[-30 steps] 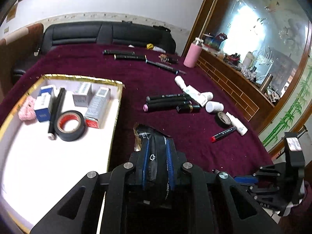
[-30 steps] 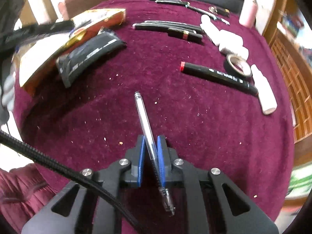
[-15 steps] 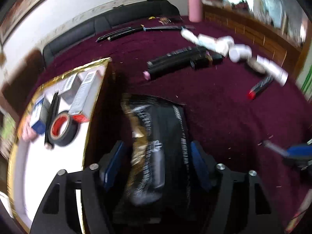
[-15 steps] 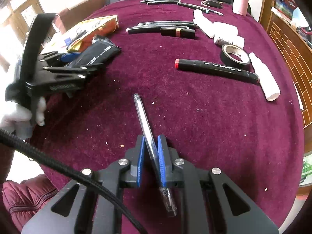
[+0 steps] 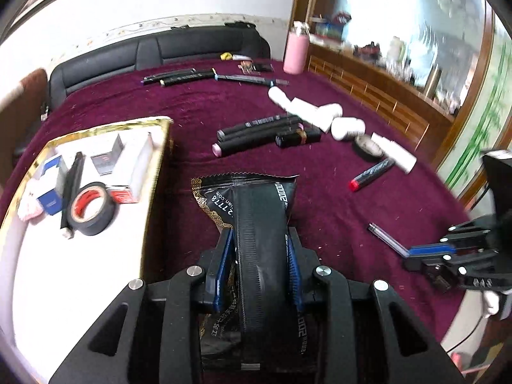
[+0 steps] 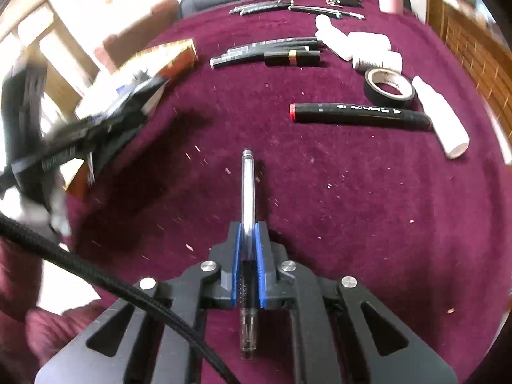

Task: Organize objects
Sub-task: 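Carry the pouch and pen into the tray and open both grippers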

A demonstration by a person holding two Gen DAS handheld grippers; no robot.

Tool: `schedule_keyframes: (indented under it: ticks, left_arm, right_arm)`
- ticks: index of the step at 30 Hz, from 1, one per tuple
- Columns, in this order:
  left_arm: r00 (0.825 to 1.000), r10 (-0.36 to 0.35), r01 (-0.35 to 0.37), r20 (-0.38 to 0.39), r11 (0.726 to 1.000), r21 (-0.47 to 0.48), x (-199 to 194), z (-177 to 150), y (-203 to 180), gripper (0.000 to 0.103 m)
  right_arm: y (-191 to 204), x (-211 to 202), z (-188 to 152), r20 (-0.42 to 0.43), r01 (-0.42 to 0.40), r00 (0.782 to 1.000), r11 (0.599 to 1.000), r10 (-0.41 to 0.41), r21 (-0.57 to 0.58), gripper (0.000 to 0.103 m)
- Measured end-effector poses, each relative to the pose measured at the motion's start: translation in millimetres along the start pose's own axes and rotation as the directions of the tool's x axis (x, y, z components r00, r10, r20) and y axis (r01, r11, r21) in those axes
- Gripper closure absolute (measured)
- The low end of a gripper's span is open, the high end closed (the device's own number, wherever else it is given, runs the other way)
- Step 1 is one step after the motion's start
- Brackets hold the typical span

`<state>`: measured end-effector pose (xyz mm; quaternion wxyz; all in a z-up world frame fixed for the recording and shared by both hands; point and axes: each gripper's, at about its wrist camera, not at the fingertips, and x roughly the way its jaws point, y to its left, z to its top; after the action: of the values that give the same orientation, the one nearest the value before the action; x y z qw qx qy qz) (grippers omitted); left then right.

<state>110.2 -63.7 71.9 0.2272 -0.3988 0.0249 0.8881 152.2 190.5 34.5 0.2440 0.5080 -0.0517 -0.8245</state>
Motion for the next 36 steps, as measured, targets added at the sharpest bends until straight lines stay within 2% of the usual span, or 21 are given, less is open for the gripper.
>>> schedule_keyframes:
  ticks: [3, 7, 10, 13, 15, 19, 25, 30, 36]
  left_arm:
    - [0.999, -0.026, 0.028, 0.039, 0.998, -0.055, -15.2, -0.9, 18.3, 0.076]
    - [0.995, -0.030, 0.042, 0.093, 0.990, -0.133, -33.9, 4.0, 48.3, 0.076]
    - [0.995, 0.001, 0.018, 0.103, 0.982, -0.188, -48.9, 5.7, 78.0, 0.076]
    - [0.993, 0.077, -0.055, 0.093, 0.975, -0.217, -57.6, 9.8, 109.2, 0.076]
    - [0.989, 0.125, -0.104, 0.077, 0.966, -0.236, -61.8, 10.0, 132.3, 0.076]
    - [0.984, 0.179, -0.166, 0.022, 0.947, -0.275, -49.2, 11.5, 174.0, 0.076]
    - [0.974, 0.222, -0.225, -0.047, 0.926, -0.302, -24.1, 10.3, 213.6, 0.076]
    - [0.970, 0.218, -0.240, -0.107, 0.927, -0.289, -6.3, 9.1, 226.1, 0.076]
    - [0.971, 0.195, -0.227, -0.140, 0.935, -0.274, -2.7, 10.0, 231.9, 0.076]
  right_arm:
    - [-2.6, -7.1, 9.1, 0.044, -0.105, 0.994, 0.993, 0.103, 0.059, 0.096]
    - [4.8, -7.8, 26.1, 0.112, -0.271, 0.959, 0.957, 0.260, 0.107, 0.096]
    - [15.1, 0.0, 46.2, 0.147, -0.380, 0.921, 0.915, 0.361, 0.136, 0.096]
    - [35.1, 17.4, 70.9, 0.150, -0.448, 0.892, 0.882, 0.427, 0.148, 0.096]
    - [51.6, 31.1, 86.7, 0.140, -0.474, 0.879, 0.868, 0.456, 0.150, 0.096]
    - [80.5, 57.6, 112.4, 0.113, -0.503, 0.864, 0.849, 0.490, 0.164, 0.096]
    - [114.1, 90.8, 145.3, 0.087, -0.532, 0.846, 0.825, 0.526, 0.192, 0.096]
    - [128.7, 121.4, 171.6, 0.061, -0.528, 0.846, 0.815, 0.530, 0.239, 0.096]
    - [152.0, 157.7, 201.3, 0.017, -0.485, 0.866, 0.830, 0.500, 0.275, 0.096]
